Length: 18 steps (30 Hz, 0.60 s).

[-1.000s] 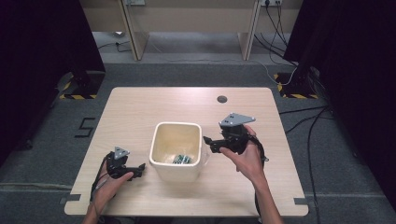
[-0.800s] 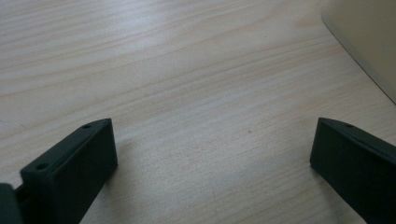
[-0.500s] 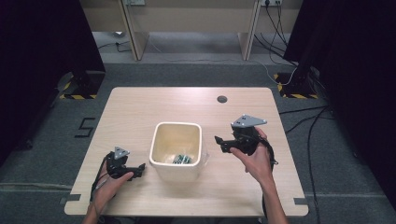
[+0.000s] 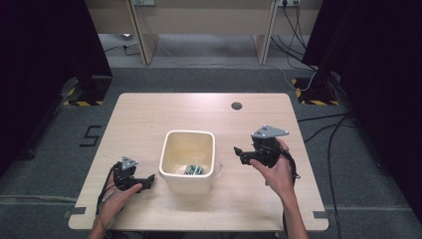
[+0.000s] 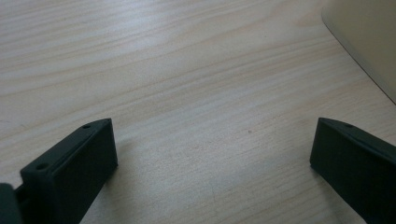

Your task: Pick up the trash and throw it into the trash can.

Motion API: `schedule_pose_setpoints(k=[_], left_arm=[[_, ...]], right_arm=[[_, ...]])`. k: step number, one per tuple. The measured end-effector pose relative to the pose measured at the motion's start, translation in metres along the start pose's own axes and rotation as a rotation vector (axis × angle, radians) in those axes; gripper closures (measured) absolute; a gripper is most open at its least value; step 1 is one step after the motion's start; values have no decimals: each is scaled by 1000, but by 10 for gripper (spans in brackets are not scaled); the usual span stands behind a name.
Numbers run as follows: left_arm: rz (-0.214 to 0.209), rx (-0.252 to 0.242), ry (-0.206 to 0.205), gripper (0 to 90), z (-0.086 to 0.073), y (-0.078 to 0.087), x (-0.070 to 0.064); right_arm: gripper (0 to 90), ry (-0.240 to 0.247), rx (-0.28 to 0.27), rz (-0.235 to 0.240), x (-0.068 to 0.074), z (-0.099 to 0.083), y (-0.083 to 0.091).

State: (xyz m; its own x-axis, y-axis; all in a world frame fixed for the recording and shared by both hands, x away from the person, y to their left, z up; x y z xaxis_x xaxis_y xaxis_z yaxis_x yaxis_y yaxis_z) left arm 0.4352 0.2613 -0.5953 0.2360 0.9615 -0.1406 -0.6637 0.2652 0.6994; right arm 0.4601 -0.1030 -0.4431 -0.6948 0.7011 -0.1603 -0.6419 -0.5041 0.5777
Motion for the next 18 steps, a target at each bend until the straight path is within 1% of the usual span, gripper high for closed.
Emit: schedule_pose_setpoints(k=[11, 15, 18], left_arm=[[0, -3, 5, 0, 0, 0, 0], [0, 0, 0, 0, 0, 0, 0], [0, 1, -1, 0, 0, 0, 0]], right_arm=[[234, -18, 22, -12, -5, -18, -1], [234, -30, 34, -14, -7, -27, -1], [234, -35, 36, -16, -8, -31, -1]])
Point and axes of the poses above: each handheld gripper's, and its own axes: y roughly backward along the jaws, z roughly out of its top, x roughly to its left, the point moved 10 cm from there along -y, roughly forward along the jaws, and after that the axes turned 10 degrees about y, right-handed, at the moved point
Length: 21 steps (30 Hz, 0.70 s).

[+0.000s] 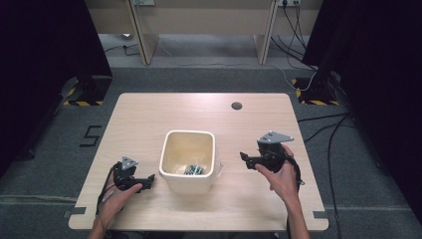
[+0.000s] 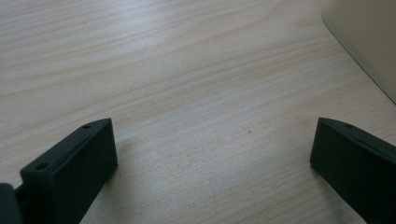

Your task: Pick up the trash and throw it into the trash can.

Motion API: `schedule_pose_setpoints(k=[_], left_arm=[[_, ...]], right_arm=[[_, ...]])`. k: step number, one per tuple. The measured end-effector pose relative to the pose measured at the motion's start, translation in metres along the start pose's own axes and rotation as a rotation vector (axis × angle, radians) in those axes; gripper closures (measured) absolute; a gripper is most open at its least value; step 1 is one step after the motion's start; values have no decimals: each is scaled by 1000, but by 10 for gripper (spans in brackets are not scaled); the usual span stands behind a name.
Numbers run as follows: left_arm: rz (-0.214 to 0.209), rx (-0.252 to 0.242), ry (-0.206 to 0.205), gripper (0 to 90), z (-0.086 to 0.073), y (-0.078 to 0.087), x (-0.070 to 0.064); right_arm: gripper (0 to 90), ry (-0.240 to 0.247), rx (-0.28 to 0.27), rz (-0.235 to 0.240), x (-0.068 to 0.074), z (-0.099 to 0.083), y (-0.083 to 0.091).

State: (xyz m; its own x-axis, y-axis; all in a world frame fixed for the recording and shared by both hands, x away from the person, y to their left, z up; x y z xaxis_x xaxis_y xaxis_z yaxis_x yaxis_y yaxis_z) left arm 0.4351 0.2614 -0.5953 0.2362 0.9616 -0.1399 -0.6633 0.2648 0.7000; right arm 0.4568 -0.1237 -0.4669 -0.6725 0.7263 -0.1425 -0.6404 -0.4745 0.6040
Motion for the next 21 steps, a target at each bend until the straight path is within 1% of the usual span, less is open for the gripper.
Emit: schedule_pose_setpoints(k=[8, 13, 17, 21], left_arm=[[0, 0, 0, 0, 0, 0, 0], [0, 0, 0, 0, 0, 0, 0], [0, 0, 0, 0, 0, 0, 0], [0, 0, 0, 0, 0, 0, 0]], right_arm=[[233, -14, 8, -19, -7, -11, 2], [233, -27, 15, -22, -8, -19, 2], [234, -27, 26, -26, -10, -26, 2], [233, -41, 31, -29, -11, -31, 2]])
Point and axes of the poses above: each handheld gripper's, and its own axes: y roughly backward along the jaws, z roughly out of its top, x roughly to its left, the point moved 10 cm from there along -y, roughly forward along the jaws, and after that the axes turned 10 degrees about y, right-handed, at the moved point
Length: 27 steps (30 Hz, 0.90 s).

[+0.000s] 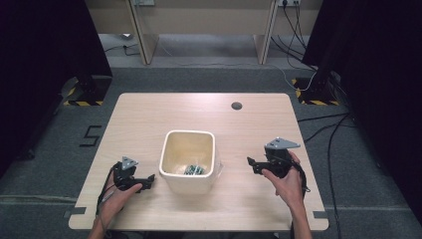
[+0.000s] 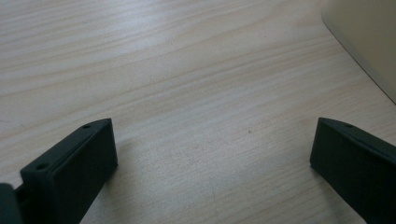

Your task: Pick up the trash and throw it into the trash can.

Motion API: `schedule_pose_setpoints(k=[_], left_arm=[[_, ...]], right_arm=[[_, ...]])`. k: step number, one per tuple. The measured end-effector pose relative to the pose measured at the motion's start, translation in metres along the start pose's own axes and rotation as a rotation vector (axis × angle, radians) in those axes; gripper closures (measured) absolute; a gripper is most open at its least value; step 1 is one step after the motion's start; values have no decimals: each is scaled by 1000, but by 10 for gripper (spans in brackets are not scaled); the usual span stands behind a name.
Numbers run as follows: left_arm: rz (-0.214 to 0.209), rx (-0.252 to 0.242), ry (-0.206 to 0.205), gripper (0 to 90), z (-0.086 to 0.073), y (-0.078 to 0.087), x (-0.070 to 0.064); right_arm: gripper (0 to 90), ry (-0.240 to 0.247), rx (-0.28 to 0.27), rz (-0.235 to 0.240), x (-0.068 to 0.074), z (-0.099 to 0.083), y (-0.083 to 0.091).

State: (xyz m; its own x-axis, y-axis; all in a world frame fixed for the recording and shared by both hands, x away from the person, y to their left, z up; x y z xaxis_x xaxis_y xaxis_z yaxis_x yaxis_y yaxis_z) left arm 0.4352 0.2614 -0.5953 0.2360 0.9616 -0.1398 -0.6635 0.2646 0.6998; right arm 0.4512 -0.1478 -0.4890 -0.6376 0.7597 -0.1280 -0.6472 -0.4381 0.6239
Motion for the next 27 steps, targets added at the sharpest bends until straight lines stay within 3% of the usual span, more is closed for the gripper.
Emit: schedule_pose_setpoints(k=[5, 15, 27], left_arm=[[0, 0, 0, 0, 0, 0, 0], [0, 0, 0, 0, 0, 0, 0], [0, 0, 0, 0, 0, 0, 0]], right_arm=[[217, 18, 31, -20, -2, -8, 0], [172, 1, 55, -32, -2, -25, -2], [170, -16, 100, -20, 3, -51, -9]])
Point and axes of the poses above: each handheld gripper's, and its own axes: y roughly backward along the jaws, z roughly out of its top, x roughly to its left, the point moved 10 cm from there along -y, roughly forward along the jaws, and after that the axes turned 10 degrees about y, right-handed, at the moved point
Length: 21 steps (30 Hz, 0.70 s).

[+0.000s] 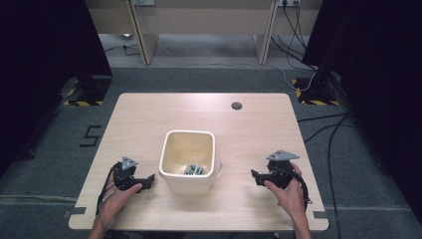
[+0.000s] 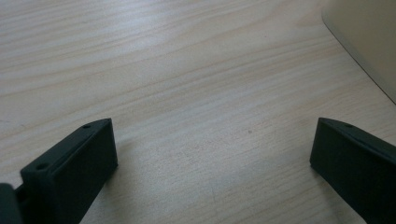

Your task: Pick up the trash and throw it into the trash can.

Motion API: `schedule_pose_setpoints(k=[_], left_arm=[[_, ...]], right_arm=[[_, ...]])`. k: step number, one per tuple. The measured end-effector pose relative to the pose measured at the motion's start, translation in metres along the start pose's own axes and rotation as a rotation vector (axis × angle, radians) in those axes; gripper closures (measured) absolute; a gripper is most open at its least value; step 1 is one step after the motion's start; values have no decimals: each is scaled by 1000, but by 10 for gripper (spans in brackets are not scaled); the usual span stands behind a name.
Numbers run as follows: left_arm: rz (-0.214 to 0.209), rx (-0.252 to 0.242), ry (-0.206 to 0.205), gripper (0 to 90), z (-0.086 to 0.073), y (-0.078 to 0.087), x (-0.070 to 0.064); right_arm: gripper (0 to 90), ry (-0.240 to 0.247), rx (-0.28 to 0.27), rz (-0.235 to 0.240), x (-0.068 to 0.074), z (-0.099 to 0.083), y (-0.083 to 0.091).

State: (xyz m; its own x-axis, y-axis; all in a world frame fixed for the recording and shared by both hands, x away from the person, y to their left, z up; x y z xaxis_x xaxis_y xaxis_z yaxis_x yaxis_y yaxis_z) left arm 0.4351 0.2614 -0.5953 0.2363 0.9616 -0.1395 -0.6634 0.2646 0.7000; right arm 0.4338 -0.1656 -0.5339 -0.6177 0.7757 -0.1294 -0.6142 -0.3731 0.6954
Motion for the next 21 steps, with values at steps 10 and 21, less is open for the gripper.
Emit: schedule_pose_setpoints(k=[10, 21], left_arm=[[0, 0, 1, 0, 0, 0, 0], [0, 0, 1, 0, 0, 0, 0]], right_arm=[[170, -20, 16, 11, 5, -17, -8], [170, -25, 19, 0, 12, -30, -13]])
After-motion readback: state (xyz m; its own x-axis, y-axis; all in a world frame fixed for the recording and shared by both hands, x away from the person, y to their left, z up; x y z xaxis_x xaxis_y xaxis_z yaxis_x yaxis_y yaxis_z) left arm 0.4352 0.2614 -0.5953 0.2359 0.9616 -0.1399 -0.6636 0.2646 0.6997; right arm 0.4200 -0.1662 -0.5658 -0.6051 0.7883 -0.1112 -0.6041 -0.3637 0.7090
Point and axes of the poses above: each handheld gripper's, and its own axes: y roughly backward along the jaws, z roughly out of its top, x roughly to its left, the point moved 10 cm from there along -y, roughly forward along the jaws, and after that the axes turned 10 degrees about y, right-handed, at the moved point
